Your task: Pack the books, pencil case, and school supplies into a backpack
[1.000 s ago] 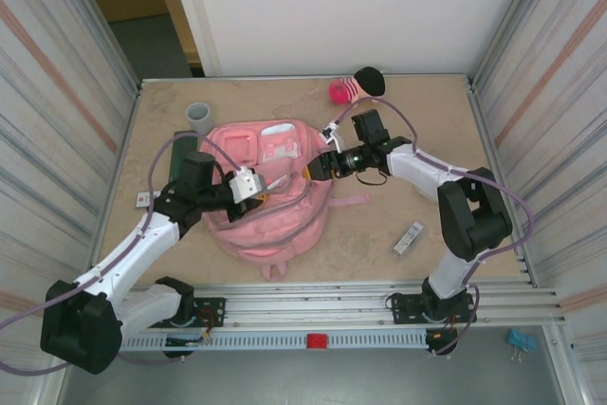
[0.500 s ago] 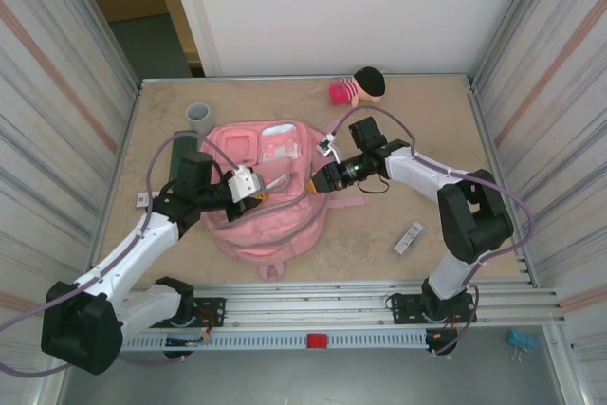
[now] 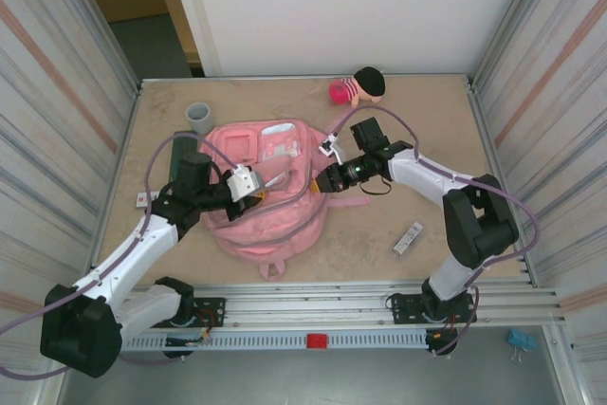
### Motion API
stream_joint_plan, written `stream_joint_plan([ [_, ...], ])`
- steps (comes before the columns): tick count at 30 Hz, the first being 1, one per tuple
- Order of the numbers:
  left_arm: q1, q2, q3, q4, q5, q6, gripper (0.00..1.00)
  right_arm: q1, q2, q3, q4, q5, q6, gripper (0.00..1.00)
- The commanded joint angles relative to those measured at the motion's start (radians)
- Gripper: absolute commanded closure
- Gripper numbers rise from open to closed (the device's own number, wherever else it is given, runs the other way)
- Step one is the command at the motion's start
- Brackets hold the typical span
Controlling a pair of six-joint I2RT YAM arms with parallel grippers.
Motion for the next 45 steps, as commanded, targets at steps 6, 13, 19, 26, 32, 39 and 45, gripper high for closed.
stream_joint_plan([
  [6,-0.049,0.008,0.054,0.126,-0.230,-0.076,1.00,0.093,-0.165,0.023,-0.132,0.125,0.049,1.00],
  [13,-0.114,0.067,0.068,0.221,-0.374,-0.177,1.00,0.243,-0.226,0.005,-0.096,0.233,0.220,1.00],
  [19,-0.141,0.095,0.063,0.311,-0.213,-0.183,1.00,0.350,-0.188,-0.003,0.052,0.340,0.432,0.91],
  [26,-0.117,0.066,0.023,0.351,-0.065,-0.140,1.00,0.291,-0.299,-0.136,0.187,0.404,0.716,0.39],
  [32,-0.064,0.033,0.013,0.299,0.052,-0.066,1.00,0.199,-0.363,-0.282,0.405,0.381,1.010,0.33],
  [39,-0.060,0.035,0.039,0.186,0.120,0.026,0.98,0.193,-0.246,-0.272,0.641,0.337,1.196,0.35],
  [45,-0.065,0.014,0.053,0.101,0.099,0.025,0.89,0.192,-0.180,-0.253,0.682,0.353,1.236,0.73],
])
